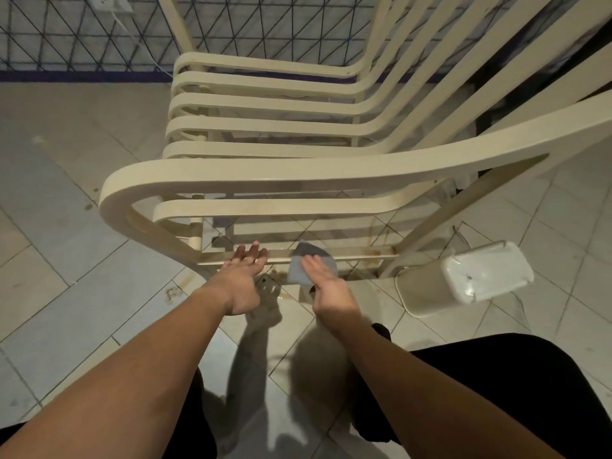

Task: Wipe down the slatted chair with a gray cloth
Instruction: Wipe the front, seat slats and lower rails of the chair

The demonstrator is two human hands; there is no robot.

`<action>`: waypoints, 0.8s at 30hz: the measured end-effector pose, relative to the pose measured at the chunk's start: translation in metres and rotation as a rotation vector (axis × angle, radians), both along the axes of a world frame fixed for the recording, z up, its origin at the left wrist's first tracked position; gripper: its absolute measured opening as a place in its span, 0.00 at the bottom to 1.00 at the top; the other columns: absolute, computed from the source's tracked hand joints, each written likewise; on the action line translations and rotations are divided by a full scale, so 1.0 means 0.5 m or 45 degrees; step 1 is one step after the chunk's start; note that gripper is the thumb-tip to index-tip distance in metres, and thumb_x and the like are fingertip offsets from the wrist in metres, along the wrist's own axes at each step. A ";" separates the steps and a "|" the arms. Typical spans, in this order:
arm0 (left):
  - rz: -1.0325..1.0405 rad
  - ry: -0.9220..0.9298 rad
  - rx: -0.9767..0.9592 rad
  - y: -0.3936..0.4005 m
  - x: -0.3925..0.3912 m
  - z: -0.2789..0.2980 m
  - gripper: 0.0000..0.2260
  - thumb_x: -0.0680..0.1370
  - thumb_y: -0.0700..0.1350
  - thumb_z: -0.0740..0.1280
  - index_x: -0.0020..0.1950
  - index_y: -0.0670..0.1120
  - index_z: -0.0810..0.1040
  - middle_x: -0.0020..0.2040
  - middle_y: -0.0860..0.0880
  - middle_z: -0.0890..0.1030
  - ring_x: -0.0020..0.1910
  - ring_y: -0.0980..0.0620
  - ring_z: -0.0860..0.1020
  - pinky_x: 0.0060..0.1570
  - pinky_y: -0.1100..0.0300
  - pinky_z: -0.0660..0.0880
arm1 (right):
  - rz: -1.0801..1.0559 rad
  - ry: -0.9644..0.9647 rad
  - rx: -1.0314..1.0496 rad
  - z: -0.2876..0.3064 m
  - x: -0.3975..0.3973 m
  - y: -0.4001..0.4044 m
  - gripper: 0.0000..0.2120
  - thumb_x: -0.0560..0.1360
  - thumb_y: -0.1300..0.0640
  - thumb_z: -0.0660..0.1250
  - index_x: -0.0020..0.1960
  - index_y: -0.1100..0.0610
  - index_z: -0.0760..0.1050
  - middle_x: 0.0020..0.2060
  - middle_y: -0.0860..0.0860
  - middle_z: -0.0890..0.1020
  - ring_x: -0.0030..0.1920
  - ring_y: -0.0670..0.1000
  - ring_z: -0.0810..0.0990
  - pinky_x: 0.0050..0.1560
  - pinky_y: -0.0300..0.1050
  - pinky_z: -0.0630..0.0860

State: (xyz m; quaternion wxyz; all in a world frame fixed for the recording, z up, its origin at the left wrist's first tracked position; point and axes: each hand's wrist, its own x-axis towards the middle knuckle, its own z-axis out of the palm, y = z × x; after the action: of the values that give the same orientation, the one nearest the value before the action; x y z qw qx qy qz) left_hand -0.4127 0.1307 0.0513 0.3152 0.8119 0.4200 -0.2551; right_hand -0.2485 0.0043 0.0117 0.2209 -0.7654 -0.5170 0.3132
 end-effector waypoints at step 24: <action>-0.030 0.048 0.028 0.008 0.002 -0.007 0.41 0.77 0.37 0.62 0.83 0.52 0.42 0.81 0.52 0.36 0.80 0.48 0.36 0.80 0.50 0.44 | 0.169 -0.336 -0.211 -0.031 0.172 0.026 0.25 0.80 0.67 0.57 0.75 0.55 0.65 0.78 0.54 0.62 0.75 0.55 0.63 0.78 0.49 0.54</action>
State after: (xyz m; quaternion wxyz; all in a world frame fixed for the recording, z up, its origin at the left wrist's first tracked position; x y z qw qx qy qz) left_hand -0.4119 0.1349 0.0479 0.2954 0.8153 0.4188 -0.2694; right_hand -0.1623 0.0174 -0.0038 0.0660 -0.7797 -0.5633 0.2654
